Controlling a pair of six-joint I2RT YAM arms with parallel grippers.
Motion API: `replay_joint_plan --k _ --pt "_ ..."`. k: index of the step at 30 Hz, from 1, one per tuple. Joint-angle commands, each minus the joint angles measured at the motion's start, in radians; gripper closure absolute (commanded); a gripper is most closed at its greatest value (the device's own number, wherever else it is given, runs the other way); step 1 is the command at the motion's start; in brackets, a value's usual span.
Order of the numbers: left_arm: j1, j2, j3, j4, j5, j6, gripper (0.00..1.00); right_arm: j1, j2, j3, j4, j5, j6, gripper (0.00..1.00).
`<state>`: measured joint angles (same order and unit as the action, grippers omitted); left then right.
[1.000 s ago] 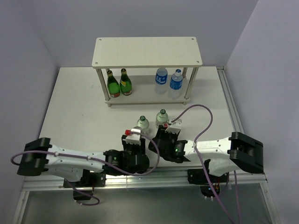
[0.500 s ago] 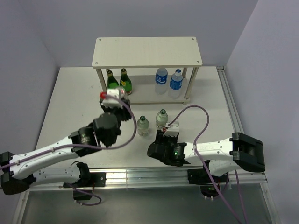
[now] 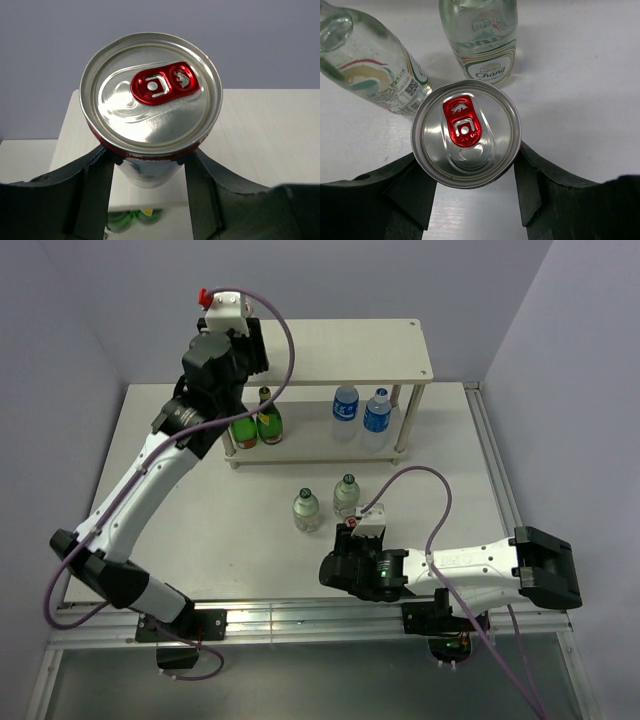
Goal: Place and organize the beverage onto the shelf
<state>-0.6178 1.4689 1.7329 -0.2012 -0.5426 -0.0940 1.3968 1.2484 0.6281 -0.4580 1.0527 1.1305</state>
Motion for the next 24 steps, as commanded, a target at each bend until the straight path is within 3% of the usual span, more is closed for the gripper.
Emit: replay_joint_plan --k 1,6,13,16,17,19,20,22,24 --pt "0.084 0.085 0.122 -0.039 0.154 -0.025 1.0 0.011 -0.058 0.032 -0.018 0.07 0.032 1.0" --pt "0.187 0.192 0.22 -0.11 0.187 -0.072 1.0 0.019 -0.096 0.036 -0.062 0.079 0.044 1.0" --pt "0.213 0.174 0.122 -0.063 0.182 -0.09 1.0 0.036 -0.161 0.082 -0.136 0.096 0.052 1.0" --pt "0.213 0.179 0.139 -0.086 0.185 -0.093 0.9 0.053 -0.194 0.134 -0.198 0.122 0.054 1.0" --pt "0.211 0.176 0.14 -0.089 0.19 -0.092 0.78 0.057 -0.201 0.166 -0.227 0.128 0.052 1.0" --pt "0.211 0.166 0.137 -0.09 0.194 -0.09 0.65 0.067 -0.227 0.2 -0.251 0.15 0.034 1.0" --pt "0.211 0.163 0.133 -0.09 0.199 -0.087 0.51 0.071 -0.243 0.232 -0.26 0.156 0.005 1.0" --pt "0.211 0.16 0.134 -0.09 0.201 -0.085 0.38 0.076 -0.26 0.281 -0.261 0.171 -0.029 1.0" --pt "0.213 0.157 0.134 -0.092 0.202 -0.085 0.32 0.079 -0.286 0.312 -0.243 0.179 -0.102 1.0"
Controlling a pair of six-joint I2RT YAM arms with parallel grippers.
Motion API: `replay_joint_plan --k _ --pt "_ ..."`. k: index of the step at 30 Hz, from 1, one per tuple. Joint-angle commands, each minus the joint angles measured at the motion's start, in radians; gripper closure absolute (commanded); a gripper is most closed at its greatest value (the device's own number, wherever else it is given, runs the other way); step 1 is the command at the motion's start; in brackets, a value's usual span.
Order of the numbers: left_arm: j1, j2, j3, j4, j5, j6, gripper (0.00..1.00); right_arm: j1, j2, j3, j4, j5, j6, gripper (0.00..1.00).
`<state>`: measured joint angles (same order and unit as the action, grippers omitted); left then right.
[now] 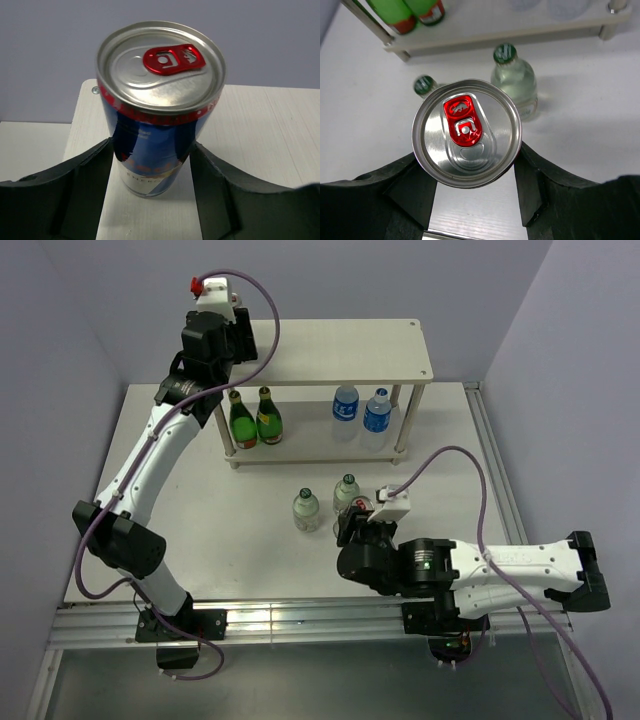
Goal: Place and organize the beverage onto the shelf
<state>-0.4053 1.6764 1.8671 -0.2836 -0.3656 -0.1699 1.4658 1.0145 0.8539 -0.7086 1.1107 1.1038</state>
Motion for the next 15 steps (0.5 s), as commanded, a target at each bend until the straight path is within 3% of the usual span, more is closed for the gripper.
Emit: replay_joint_plan --k 1,3,4,10,12,15 --pt "-0.001 -0.052 -0.005 -0.008 0.022 -0.013 0.27 0.01 -0.062 0.115 0.03 0.132 -0.105 1.0" --pt "-0.001 -0.061 -0.016 -0.003 0.022 -0.014 0.23 0.01 -0.085 0.14 0.078 0.141 -0.221 1.0" --pt "-0.001 -0.064 -0.022 -0.002 0.022 -0.02 0.01 0.011 -0.089 0.164 0.134 0.153 -0.267 1.0" --pt "-0.006 -0.128 -0.065 -0.017 0.011 -0.062 0.01 -0.002 -0.076 0.287 0.372 0.163 -0.663 1.0" --pt "-0.015 -0.209 -0.101 -0.025 0.001 -0.083 0.01 -0.056 -0.042 0.329 0.481 0.062 -0.806 1.0" --pt "-0.055 -0.349 -0.207 -0.032 -0.044 -0.12 0.01 -0.204 0.057 0.48 0.457 -0.108 -0.863 1.0"
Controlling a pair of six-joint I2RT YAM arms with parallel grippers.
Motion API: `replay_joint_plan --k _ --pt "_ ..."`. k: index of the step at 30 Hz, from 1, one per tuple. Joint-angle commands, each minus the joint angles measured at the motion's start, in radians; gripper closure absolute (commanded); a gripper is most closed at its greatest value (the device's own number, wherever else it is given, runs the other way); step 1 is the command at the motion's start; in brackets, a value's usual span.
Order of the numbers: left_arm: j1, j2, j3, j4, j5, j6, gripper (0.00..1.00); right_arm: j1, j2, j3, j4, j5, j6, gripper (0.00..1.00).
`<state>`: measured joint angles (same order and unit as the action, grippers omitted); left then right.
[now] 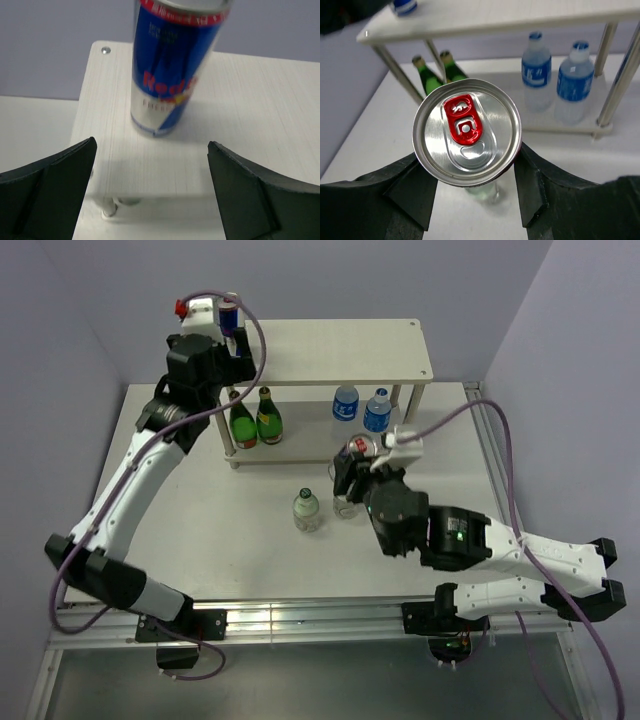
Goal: Place and organize the beverage onto the shelf
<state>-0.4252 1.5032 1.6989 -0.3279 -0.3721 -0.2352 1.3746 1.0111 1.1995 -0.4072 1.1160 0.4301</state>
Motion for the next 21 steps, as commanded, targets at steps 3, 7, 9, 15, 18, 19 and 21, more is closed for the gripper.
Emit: replay_joint_plan --k 3,7,9,15,18,19,21 --pt "-0.102 -0.289 -0.117 -0.052 -0.094 -0.087 0.01 -0.207 0.182 0.28 0.191 -0.174 -0.301 1.0" --pt "-0.202 -0.434 -0.287 -0.106 -0.129 -0.154 0.01 -0.305 0.342 0.533 0.162 -0.277 -0.347 1.0" --pt "-0.227 -0.522 -0.352 -0.12 -0.139 -0.191 0.01 -0.338 0.434 0.613 0.14 -0.3 -0.366 1.0" --pt "-0.262 -0.664 -0.507 -0.181 -0.108 -0.245 0.01 -0.433 0.674 0.943 0.033 -0.384 -0.361 1.0" --pt "-0.268 -0.687 -0.521 -0.241 -0.108 -0.259 0.01 -0.465 0.788 1.109 -0.024 -0.413 -0.358 1.0" --pt "-0.27 -0.695 -0.533 -0.249 -0.113 -0.263 0.01 -0.471 0.813 1.176 -0.039 -0.421 -0.36 1.0" --pt "-0.268 -0.73 -0.554 -0.247 -0.105 -0.265 0.01 -0.488 0.874 1.227 -0.045 -0.436 -0.366 1.0"
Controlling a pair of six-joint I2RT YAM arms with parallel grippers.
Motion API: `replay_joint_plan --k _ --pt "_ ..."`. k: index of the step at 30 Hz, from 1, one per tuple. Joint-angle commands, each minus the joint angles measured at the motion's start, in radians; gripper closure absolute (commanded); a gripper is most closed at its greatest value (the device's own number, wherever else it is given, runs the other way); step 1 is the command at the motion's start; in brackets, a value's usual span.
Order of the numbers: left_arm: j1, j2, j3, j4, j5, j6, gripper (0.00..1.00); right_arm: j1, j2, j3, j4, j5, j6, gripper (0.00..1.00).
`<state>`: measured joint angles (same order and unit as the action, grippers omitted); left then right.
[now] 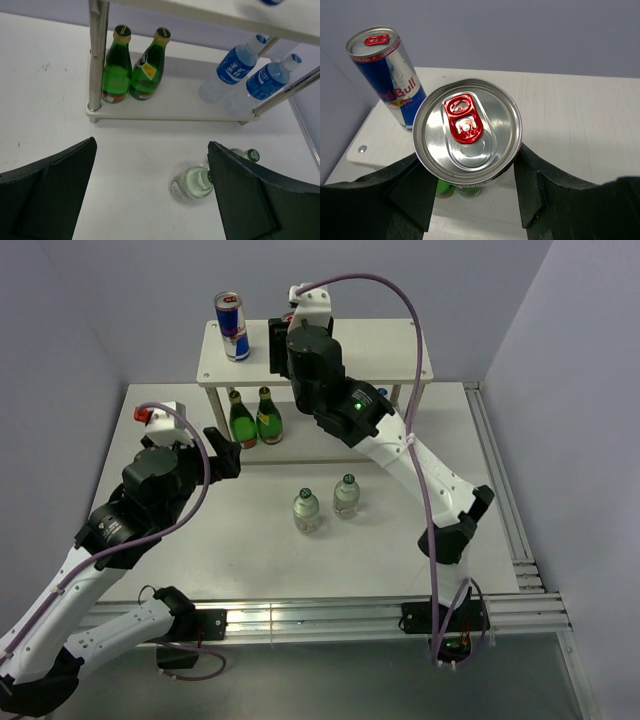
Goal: Place and organize the beverage onto the shelf
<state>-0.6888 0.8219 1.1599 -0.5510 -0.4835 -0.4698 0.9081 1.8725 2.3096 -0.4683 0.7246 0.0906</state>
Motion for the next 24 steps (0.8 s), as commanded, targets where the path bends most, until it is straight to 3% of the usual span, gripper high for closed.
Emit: replay_joint_plan --k 1,18,21,24 --pt "-0.006 -0.058 -0.037 -0.02 0.013 -0.032 0.01 -0.026 0.037 0.152 0.019 -0.05 -0.029 1.0" --pt "-0.005 -0.09 -0.12 0.013 0.033 -0.029 0.01 -0.064 0.188 0.223 0.109 -0.178 0.014 1.0" --pt "-0.005 -0.096 -0.124 0.005 0.026 -0.027 0.01 -0.071 0.2 0.214 0.12 -0.18 0.021 0.92" --pt "-0.006 -0.098 -0.123 0.003 0.022 -0.027 0.01 -0.075 0.208 0.211 0.128 -0.183 0.023 0.73"
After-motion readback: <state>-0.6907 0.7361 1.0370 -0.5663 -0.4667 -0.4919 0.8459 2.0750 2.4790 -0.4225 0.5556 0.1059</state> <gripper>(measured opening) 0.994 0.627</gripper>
